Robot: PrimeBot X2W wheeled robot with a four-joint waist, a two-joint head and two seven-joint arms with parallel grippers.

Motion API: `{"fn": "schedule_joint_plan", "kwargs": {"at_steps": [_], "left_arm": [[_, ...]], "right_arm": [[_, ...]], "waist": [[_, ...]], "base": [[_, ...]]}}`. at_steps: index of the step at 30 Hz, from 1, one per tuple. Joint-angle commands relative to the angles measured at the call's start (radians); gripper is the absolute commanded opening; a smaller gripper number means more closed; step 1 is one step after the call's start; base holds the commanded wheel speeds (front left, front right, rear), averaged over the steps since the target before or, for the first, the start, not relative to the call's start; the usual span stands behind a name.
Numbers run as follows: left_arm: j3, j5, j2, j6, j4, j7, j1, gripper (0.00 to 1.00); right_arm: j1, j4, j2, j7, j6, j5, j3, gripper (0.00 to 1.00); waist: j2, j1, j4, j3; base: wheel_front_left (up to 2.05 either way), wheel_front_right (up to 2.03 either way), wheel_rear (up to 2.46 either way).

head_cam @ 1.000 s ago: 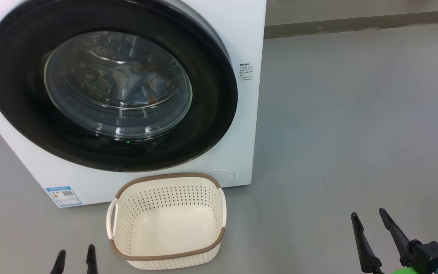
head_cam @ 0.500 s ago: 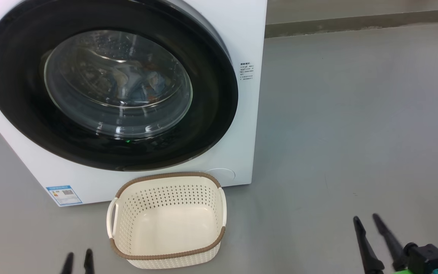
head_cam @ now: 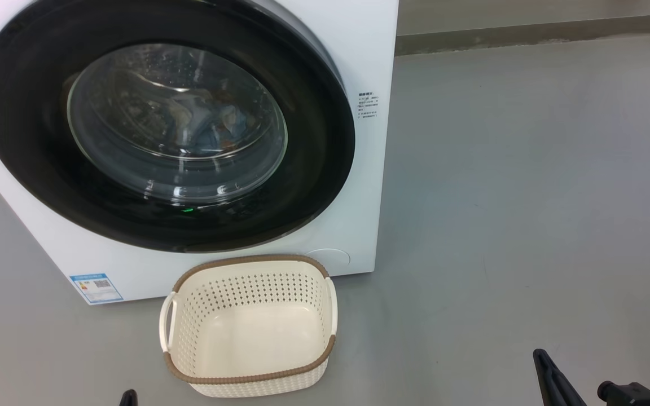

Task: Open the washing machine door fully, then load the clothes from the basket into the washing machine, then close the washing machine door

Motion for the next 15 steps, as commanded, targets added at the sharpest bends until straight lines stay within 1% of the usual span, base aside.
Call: {"fn": "schedule_joint_plan", "kwargs": {"at_steps": [1, 15], "left_arm": [[0.008, -0.032, 0.008, 0.0, -0.016, 0.005, -0.022, 0.0], [0.016, -0.18, 0.013, -0.001, -0.006, 0.045, -0.056, 0.0]], "right_arm": [[-0.03, -0.02, -0.005, 0.005, 0.0, 0.034, -0.003, 0.0], [-0.055, -0.015, -0.003, 0.045, -0.001, 0.196, -0.009, 0.0]], "waist": [[-0.0001, 0.0, 0.001, 0.001], [-0.0001, -0.0004, 0.007, 0.007]], "base": [[0.0, 0.0, 0.0], [0.0, 0.0, 0.0]]}}
